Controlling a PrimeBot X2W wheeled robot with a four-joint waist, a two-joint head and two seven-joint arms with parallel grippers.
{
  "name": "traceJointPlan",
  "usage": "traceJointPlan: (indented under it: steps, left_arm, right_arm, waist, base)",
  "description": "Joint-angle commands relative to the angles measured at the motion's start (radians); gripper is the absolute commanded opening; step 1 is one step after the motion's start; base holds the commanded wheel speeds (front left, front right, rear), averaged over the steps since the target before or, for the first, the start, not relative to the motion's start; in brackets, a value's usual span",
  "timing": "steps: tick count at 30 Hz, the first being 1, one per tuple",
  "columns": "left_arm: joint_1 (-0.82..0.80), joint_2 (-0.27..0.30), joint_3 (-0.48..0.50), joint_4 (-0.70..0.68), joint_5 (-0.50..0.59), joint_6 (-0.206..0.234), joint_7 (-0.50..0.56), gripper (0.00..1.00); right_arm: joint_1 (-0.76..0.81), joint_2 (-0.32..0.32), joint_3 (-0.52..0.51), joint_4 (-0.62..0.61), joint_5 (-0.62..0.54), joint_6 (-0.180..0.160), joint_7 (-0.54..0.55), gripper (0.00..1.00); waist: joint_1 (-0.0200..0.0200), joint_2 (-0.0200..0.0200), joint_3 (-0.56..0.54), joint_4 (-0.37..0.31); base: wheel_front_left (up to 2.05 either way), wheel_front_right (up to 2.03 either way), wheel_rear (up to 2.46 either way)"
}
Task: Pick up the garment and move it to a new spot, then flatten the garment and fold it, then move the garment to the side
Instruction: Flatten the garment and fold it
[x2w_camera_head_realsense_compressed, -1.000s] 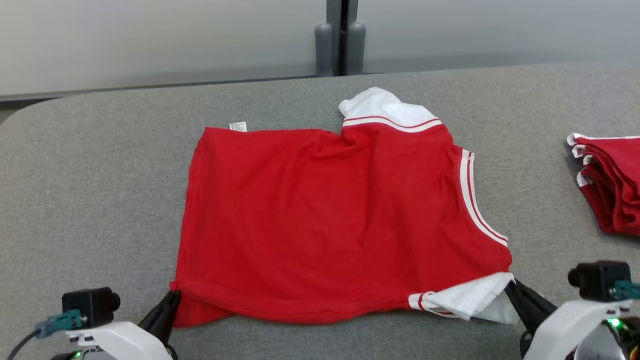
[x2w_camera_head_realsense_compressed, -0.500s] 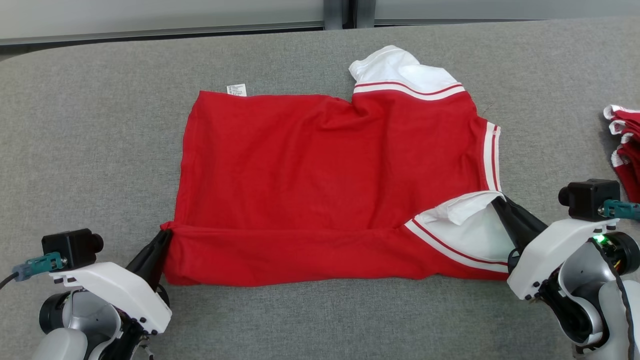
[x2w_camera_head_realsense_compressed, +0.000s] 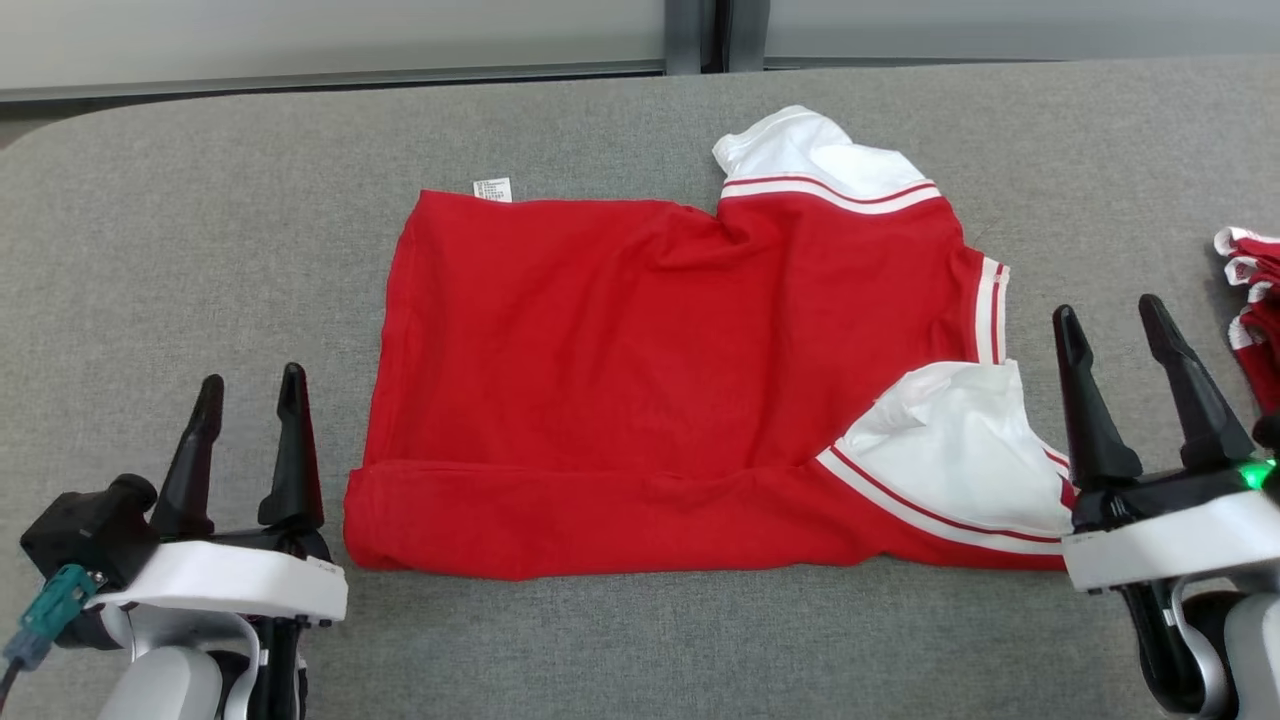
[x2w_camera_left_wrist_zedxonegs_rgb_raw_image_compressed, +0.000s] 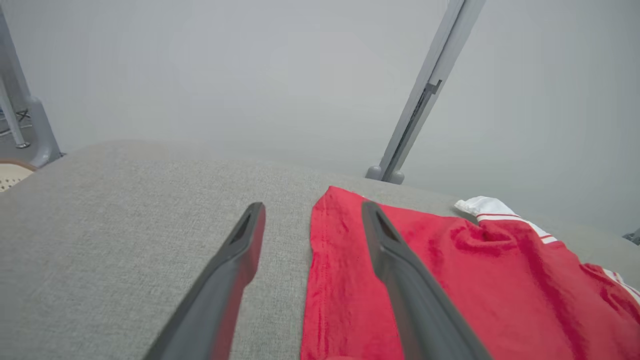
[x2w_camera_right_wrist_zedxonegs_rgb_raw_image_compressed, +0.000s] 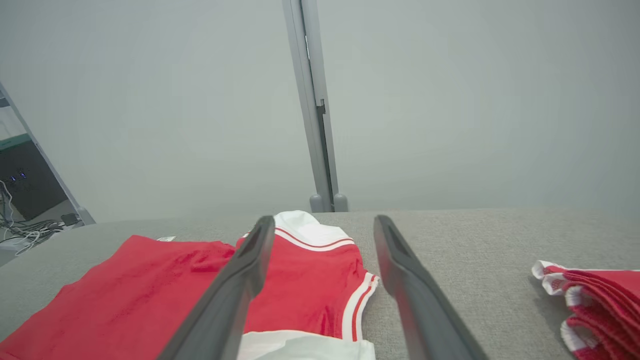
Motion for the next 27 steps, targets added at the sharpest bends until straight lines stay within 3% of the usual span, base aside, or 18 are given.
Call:
traceJointPlan:
  steps: [1,6,14,27]
  left_arm:
    - [-0.008,-0.001,0.005,-0.006,0.022,0.009,-0.024,1.00]
    - [0.025,0.000,0.007,-0.032,0.104,0.039,-0.070,1.00]
    - [0.093,0.020,-0.041,-0.011,0.201,0.041,-0.081,1.00]
    - [0.131,0.028,-0.061,0.024,0.199,0.047,-0.066,1.00]
  right_arm:
    - [0.025,0.005,-0.014,-0.011,-0.023,0.000,-0.024,1.00]
    - [0.092,0.026,-0.037,-0.053,-0.081,0.000,-0.056,1.00]
    - [0.202,0.026,-0.017,-0.071,-0.123,0.000,-0.029,1.00]
    - [0.241,0.028,0.003,-0.072,-0.119,0.000,-0.016,1.00]
  waist:
    - [0.0000,0.0000,-0.019,-0.001]
    - [0.0000,0.0000,-0.057,-0.005]
    - [0.0000,0.0000,-0.108,-0.020]
    - [0.0000,0.0000,-0.144,-0.022]
  base:
    - [0.00,0.00,0.00]
    - [0.00,0.00,0.00]
    - [0.00,0.00,0.00]
    - [0.00,0.00,0.00]
